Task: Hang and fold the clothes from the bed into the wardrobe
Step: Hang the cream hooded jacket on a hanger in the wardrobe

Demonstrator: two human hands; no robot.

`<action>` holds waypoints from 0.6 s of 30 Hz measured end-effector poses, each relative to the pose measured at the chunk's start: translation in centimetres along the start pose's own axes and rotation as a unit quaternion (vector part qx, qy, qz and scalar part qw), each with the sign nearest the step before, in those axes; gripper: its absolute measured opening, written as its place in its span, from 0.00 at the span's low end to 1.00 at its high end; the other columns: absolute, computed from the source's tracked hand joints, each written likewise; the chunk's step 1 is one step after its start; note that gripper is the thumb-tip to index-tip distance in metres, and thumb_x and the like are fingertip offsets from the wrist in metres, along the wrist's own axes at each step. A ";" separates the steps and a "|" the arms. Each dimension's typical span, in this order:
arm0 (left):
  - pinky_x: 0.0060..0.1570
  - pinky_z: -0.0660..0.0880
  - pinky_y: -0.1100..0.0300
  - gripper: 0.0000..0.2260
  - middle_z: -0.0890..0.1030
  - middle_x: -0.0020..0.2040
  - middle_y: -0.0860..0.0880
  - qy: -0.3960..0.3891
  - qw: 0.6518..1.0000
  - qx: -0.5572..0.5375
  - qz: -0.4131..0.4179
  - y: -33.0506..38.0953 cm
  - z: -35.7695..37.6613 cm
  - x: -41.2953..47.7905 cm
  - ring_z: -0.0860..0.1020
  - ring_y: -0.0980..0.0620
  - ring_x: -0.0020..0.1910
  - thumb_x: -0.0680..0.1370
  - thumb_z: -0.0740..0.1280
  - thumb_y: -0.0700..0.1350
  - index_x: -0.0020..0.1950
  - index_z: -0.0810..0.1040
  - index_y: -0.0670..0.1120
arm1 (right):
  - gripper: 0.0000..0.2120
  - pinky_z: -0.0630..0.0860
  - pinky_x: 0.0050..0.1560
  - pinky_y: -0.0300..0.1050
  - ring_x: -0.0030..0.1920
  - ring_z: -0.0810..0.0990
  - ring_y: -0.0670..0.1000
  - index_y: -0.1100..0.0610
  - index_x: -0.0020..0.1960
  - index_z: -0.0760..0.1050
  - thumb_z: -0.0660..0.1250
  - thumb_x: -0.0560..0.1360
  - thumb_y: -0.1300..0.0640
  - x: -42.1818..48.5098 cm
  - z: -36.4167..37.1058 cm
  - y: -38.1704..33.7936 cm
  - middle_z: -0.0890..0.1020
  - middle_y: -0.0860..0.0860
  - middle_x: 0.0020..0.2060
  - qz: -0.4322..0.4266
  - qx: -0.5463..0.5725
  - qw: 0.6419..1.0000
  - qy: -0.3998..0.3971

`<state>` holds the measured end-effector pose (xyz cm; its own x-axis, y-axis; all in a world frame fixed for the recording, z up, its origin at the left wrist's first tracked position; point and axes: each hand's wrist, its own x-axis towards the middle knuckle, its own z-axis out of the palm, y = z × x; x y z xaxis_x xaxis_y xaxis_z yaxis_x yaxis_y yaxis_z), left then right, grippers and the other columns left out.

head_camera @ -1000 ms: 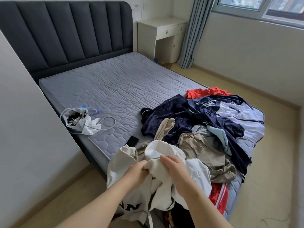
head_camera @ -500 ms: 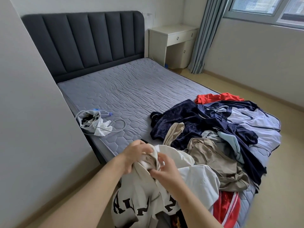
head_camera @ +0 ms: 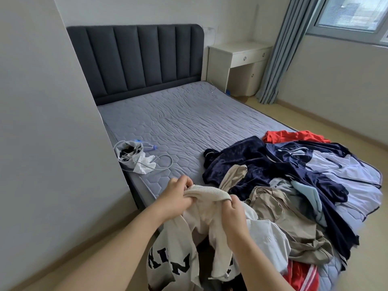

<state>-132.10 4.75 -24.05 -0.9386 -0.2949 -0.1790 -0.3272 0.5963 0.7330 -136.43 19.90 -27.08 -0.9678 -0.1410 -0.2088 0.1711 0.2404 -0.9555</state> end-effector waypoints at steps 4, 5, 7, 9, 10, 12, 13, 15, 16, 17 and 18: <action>0.48 0.71 0.57 0.09 0.67 0.53 0.49 0.084 0.992 0.095 -0.016 -2.3 0.9 -0.2 0.74 0.47 0.50 0.76 0.64 0.44 0.55 0.70 0.49 | 0.11 0.63 0.34 0.41 0.32 0.65 0.45 0.58 0.35 0.66 0.57 0.77 0.62 0.1 -0.1 -1.7 0.67 0.48 0.30 -0.041 0.015 0.998 -0.047; 0.46 0.71 0.56 0.09 0.67 0.53 0.50 0.125 0.982 0.138 -0.030 -3.1 1.0 -0.4 0.73 0.48 0.49 0.76 0.63 0.41 0.55 0.69 0.47 | 0.10 0.64 0.34 0.40 0.32 0.66 0.45 0.59 0.36 0.68 0.58 0.76 0.62 -0.1 0.0 -2.0 0.68 0.47 0.30 -0.060 0.004 0.996 -0.070; 0.42 0.70 0.56 0.06 0.67 0.50 0.50 0.189 0.969 0.143 -0.073 -4.5 1.5 -1.1 0.71 0.48 0.46 0.74 0.61 0.42 0.50 0.70 0.46 | 0.09 0.66 0.33 0.37 0.31 0.67 0.43 0.62 0.38 0.70 0.59 0.76 0.63 -0.5 0.4 -2.4 0.70 0.46 0.28 -0.094 -0.009 0.989 -0.113; 0.40 0.69 0.56 0.03 0.68 0.47 0.49 0.213 0.964 0.076 -0.138 -5.2 2.3 -2.0 0.72 0.46 0.44 0.75 0.60 0.46 0.45 0.71 0.47 | 0.09 0.66 0.34 0.37 0.32 0.68 0.43 0.63 0.38 0.71 0.59 0.76 0.65 -1.0 0.5 -2.4 0.71 0.47 0.29 -0.103 -0.006 0.983 -0.151; 0.40 0.69 0.56 0.05 0.69 0.46 0.48 0.215 0.960 0.039 -0.177 -5.6 2.8 -2.4 0.73 0.45 0.44 0.75 0.58 0.47 0.42 0.71 0.48 | 0.09 0.66 0.33 0.36 0.31 0.68 0.43 0.62 0.37 0.71 0.59 0.76 0.65 -1.1 0.5 -2.3 0.71 0.47 0.29 -0.102 -0.006 0.982 -0.161; 0.39 0.68 0.57 0.07 0.71 0.45 0.47 0.189 0.952 -0.001 -0.241 -6.1 3.5 -3.0 0.74 0.43 0.43 0.75 0.57 0.47 0.38 0.70 0.50 | 0.11 0.66 0.31 0.33 0.30 0.68 0.41 0.59 0.36 0.71 0.59 0.76 0.66 -1.2 0.6 -2.0 0.70 0.46 0.28 -0.096 -0.006 0.981 -0.170; 0.37 0.66 0.58 0.07 0.72 0.44 0.46 0.166 0.950 -0.024 -0.264 -6.3 3.6 -3.5 0.73 0.44 0.41 0.74 0.57 0.46 0.37 0.70 0.51 | 0.11 0.66 0.30 0.32 0.30 0.68 0.42 0.59 0.35 0.71 0.59 0.75 0.65 -1.3 0.6 -1.9 0.70 0.45 0.28 -0.092 -0.005 0.980 -0.179; 0.34 0.62 0.59 0.08 0.72 0.39 0.47 0.133 0.930 -0.155 -0.305 -6.7 3.9 -4.7 0.69 0.48 0.35 0.74 0.55 0.43 0.36 0.68 0.50 | 0.09 0.66 0.29 0.31 0.30 0.68 0.43 0.61 0.37 0.72 0.59 0.75 0.64 -1.6 0.9 -1.5 0.72 0.47 0.29 -0.083 -0.005 0.976 -0.202; 0.33 0.61 0.59 0.07 0.71 0.37 0.47 0.129 0.906 -0.238 -0.326 -6.7 4.0 -5.5 0.67 0.49 0.34 0.75 0.53 0.43 0.37 0.67 0.49 | 0.08 0.66 0.28 0.30 0.30 0.69 0.43 0.63 0.39 0.73 0.60 0.75 0.64 -1.8 1.1 -1.5 0.72 0.49 0.30 -0.078 -0.009 0.973 -0.215; 0.32 0.60 0.60 0.07 0.70 0.36 0.47 0.142 0.876 -0.306 -0.345 -6.9 3.9 -6.4 0.66 0.50 0.33 0.76 0.53 0.43 0.39 0.66 0.48 | 0.07 0.66 0.28 0.30 0.30 0.69 0.43 0.63 0.40 0.74 0.60 0.75 0.63 -2.1 1.5 -1.4 0.73 0.50 0.31 -0.075 -0.014 0.970 -0.232; 0.31 0.62 0.60 0.06 0.70 0.37 0.46 0.165 0.847 -0.357 -0.358 -7.0 3.8 -7.4 0.66 0.50 0.33 0.77 0.52 0.43 0.41 0.66 0.48 | 0.07 0.67 0.28 0.30 0.30 0.69 0.43 0.63 0.41 0.74 0.60 0.75 0.63 -2.5 1.9 -1.4 0.73 0.50 0.32 -0.072 -0.017 0.965 -0.253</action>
<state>-123.25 5.59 -30.38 -0.4076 -0.6534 -0.6379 -0.5396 -0.3913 0.7455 -133.90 18.13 -25.61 -0.7659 -0.6234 -0.1577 0.0277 0.2130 -0.9767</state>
